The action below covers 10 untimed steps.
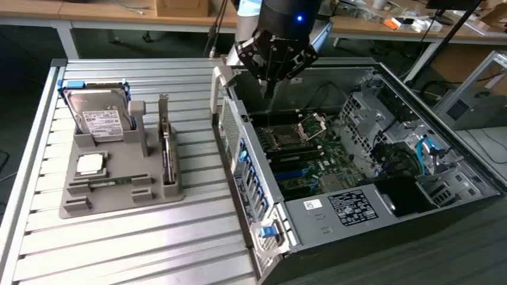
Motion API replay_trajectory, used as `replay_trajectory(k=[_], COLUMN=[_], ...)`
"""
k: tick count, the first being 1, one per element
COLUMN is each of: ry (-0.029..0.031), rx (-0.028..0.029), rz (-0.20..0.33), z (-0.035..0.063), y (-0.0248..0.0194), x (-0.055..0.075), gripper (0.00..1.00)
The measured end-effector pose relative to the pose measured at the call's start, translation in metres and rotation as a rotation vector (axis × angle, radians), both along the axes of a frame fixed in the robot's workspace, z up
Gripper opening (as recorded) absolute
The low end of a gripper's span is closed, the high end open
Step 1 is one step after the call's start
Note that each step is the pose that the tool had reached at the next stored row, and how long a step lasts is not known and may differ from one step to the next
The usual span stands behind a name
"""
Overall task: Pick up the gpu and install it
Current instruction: 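Reach for the gpu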
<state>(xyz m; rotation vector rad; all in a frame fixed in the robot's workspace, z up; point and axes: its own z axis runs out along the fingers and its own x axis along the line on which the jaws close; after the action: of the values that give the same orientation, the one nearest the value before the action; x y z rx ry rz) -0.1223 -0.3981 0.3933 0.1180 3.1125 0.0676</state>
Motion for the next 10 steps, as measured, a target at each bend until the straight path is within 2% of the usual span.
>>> replay_trajectory(k=[10], ry=[0.0], rx=[0.0], rz=[0.0], z=[0.0], y=[0.0], x=[-0.0036], gripper=[0.11])
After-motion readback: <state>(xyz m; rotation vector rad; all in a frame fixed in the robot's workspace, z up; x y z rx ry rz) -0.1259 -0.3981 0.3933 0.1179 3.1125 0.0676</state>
